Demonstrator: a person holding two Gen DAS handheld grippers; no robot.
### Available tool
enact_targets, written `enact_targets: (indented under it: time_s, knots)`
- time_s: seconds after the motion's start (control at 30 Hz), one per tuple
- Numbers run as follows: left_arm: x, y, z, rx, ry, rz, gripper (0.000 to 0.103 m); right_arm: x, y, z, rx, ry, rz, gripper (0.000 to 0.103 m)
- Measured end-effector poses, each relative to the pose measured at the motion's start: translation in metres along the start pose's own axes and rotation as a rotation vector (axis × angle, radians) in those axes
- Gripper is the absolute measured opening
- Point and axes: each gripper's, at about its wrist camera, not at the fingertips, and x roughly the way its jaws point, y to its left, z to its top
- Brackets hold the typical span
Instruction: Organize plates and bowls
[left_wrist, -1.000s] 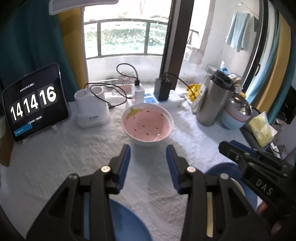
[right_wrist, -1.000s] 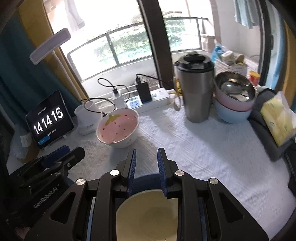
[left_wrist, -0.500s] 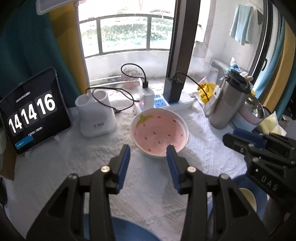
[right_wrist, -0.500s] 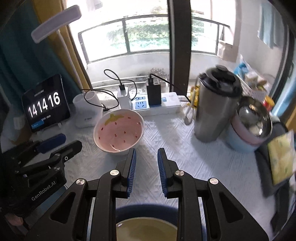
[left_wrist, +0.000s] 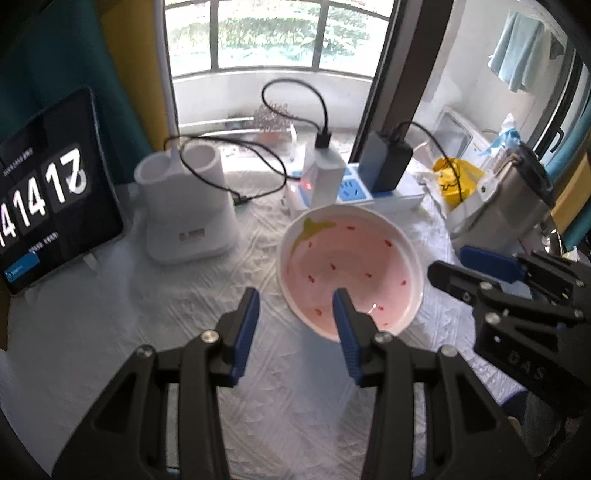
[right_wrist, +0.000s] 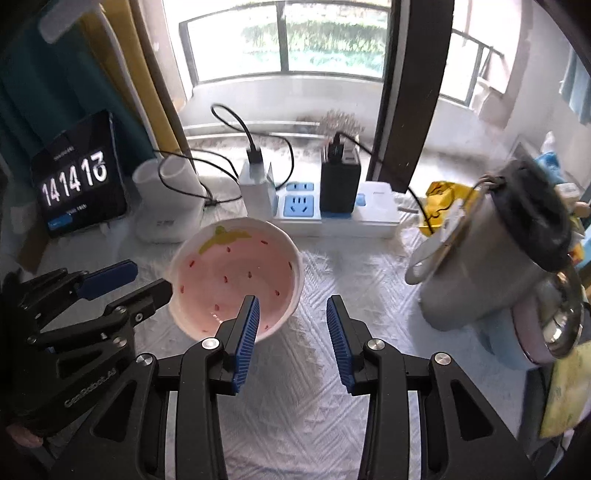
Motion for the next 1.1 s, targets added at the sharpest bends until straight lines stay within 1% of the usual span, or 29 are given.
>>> enact_targets:
  time_s: [0.17, 0.23, 0.3, 0.4, 0.53, 0.6, 0.67, 0.73, 0.77, 0.8, 0.83, 0.9, 0.97, 1.1]
  knots:
    - [0.021, 0.001, 0.001, -0.038, 0.067, -0.018, 0.043, 0.029, -0.006, 0.007, -0.001, 0.081, 0.028, 0.040]
    - [0.029, 0.000, 0.001, -0.041, 0.086, 0.006, 0.043, 0.040, -0.010, 0.011, 0.017, 0.123, 0.047, 0.040]
    - [0.036, 0.000, -0.001, -0.045, 0.105, 0.004, 0.043, 0.049, -0.011, 0.014, 0.029, 0.160, 0.077, 0.040]
    - [0.043, -0.002, -0.002, -0.047, 0.115, 0.004, 0.043, 0.063, -0.012, 0.018, 0.025, 0.224, 0.118, 0.040]
    - [0.050, 0.000, 0.000, -0.061, 0.128, 0.004, 0.043, 0.083, -0.013, 0.020, 0.015, 0.291, 0.119, 0.040]
    - [0.052, 0.001, -0.001, -0.064, 0.132, 0.004, 0.043, 0.092, -0.014, 0.021, 0.019, 0.324, 0.139, 0.039]
    - [0.054, 0.001, -0.001, -0.068, 0.142, -0.010, 0.042, 0.098, -0.015, 0.020, 0.016, 0.327, 0.150, 0.033]
    - [0.056, 0.002, -0.001, -0.069, 0.136, -0.026, 0.042, 0.101, -0.013, 0.020, 0.008, 0.325, 0.172, 0.031]
    - [0.056, 0.002, -0.001, -0.074, 0.129, -0.033, 0.041, 0.102, -0.011, 0.021, -0.001, 0.322, 0.182, 0.025]
    - [0.057, 0.003, 0.000, -0.077, 0.128, -0.036, 0.039, 0.102, -0.009, 0.021, -0.008, 0.318, 0.185, 0.022]
    - [0.059, 0.003, 0.000, -0.077, 0.129, -0.040, 0.035, 0.101, -0.007, 0.021, -0.018, 0.309, 0.186, 0.014]
    - [0.062, 0.000, -0.001, -0.070, 0.137, -0.049, 0.032, 0.100, -0.001, 0.021, -0.034, 0.295, 0.176, 0.014]
    - [0.064, 0.000, -0.002, -0.065, 0.133, -0.043, 0.031, 0.099, 0.001, 0.022, -0.041, 0.285, 0.175, 0.013]
    - [0.066, -0.001, -0.001, -0.076, 0.135, -0.043, 0.028, 0.100, 0.005, 0.022, -0.035, 0.294, 0.173, 0.013]
